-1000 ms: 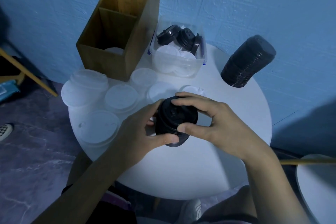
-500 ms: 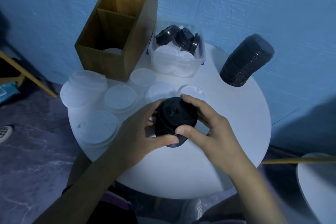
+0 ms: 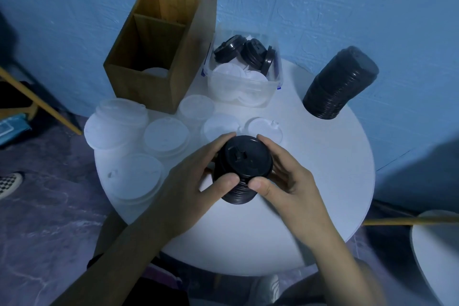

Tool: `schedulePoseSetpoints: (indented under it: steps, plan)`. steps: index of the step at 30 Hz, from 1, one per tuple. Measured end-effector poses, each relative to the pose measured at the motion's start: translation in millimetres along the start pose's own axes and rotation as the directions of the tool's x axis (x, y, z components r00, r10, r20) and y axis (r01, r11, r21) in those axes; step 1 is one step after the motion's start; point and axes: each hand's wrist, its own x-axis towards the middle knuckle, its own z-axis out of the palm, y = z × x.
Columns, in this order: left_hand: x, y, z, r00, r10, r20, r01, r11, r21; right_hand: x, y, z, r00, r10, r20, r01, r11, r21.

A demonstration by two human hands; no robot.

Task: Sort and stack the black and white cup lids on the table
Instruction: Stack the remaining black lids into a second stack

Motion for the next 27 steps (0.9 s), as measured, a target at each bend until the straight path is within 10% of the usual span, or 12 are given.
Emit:
schedulePoseSetpoints:
  steps: [19, 27]
  plan:
    - [-1.0, -2.8, 1.3, 0.998, -0.038, -0.046, 0.038, 0.999, -0.004, 28.6, -20.2, -25.3, 0.987, 0.043, 0.152, -0.043, 0.999, -0.007]
    - [1.5, -0.3, 1.6, 0.996, -0.034, -0.086, 0.031, 0.999, -0.03, 140.1, -26.3, -43.1, 0.981, -0.115, -0.157, 0.034, 0.895, -0.444]
